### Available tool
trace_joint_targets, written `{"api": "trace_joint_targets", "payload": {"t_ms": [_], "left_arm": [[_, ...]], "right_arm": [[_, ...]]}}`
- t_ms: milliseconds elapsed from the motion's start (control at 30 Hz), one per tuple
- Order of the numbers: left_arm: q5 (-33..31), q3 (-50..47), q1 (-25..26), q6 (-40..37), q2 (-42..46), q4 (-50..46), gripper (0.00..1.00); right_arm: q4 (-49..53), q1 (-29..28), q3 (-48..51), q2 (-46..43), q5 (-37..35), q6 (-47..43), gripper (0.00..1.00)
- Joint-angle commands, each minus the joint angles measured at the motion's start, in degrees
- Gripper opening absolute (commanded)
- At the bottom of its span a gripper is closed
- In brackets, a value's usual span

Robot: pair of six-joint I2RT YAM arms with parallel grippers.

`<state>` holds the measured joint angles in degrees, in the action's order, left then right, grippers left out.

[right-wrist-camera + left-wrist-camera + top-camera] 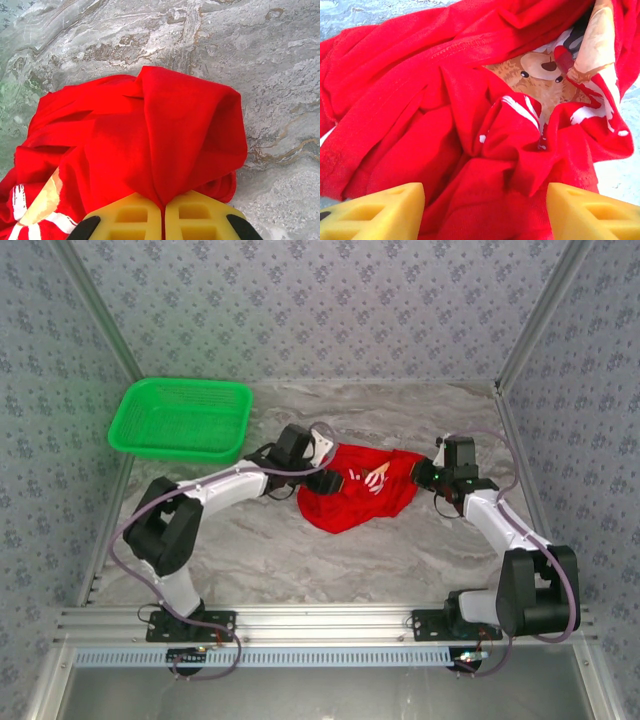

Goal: Fold the inside-out t-shirt

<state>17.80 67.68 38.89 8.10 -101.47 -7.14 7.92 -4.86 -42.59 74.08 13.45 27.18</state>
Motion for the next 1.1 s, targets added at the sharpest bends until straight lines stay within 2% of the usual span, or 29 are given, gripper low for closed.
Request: {"api": "trace_joint_targets", "payload": {"t_ms": [0, 133, 267, 300, 467, 567, 633, 733, 900, 1067], "left_arm": [[2.2, 2.4, 0.1, -1.5, -2.5, -1.0, 0.54], [2.5, 4.4, 0.1, -2.6, -3.8, -2.8, 0.36], [3.5, 5.3, -0.7, -2.7, -1.3, -3.9, 0.02], [3.8, 5.3, -1.2, -2.2, 0.5, -3.9, 0.00], [5.6, 4.4, -4.4, 1.6, 17.0, 0.1, 0.00], [6.4, 3.5, -7.8, 7.8, 28.0, 8.6, 0.00], [7.2, 4.9, -10.4, 11.8, 31.9, 13.1, 0.00], [7.8, 12.0, -11.6, 12.5, 31.9, 12.8, 0.00], [9.2, 23.9, -11.6, 11.5, 26.6, 8.3, 0.00], [12.1, 31.8, -11.9, 9.7, 21.5, 3.6, 0.00]], "right_arm": [[0.3, -0.2, -1.9, 0.0, 1.4, -1.3, 0.09], [0.1, -0.3, -2.0, 0.0, 1.4, -1.5, 0.08], [0.9, -0.2, -1.9, -0.7, 0.9, -1.6, 0.08], [0.8, -0.2, -1.9, -1.1, -0.1, -1.7, 0.08], [3.7, 0.4, -1.8, -3.0, -5.4, -2.5, 0.09], [4.9, 1.9, -1.6, -4.6, -9.2, -3.0, 0.09], [4.8, 2.7, -1.6, -5.1, -10.1, -2.5, 0.09], [4.3, 2.8, -2.1, -4.7, -11.2, -2.1, 0.13], [4.3, 2.8, -3.4, -3.7, -11.8, -2.4, 0.27], [-0.5, -1.7, -3.0, -7.1, -7.1, -6.5, 0.43]]}}
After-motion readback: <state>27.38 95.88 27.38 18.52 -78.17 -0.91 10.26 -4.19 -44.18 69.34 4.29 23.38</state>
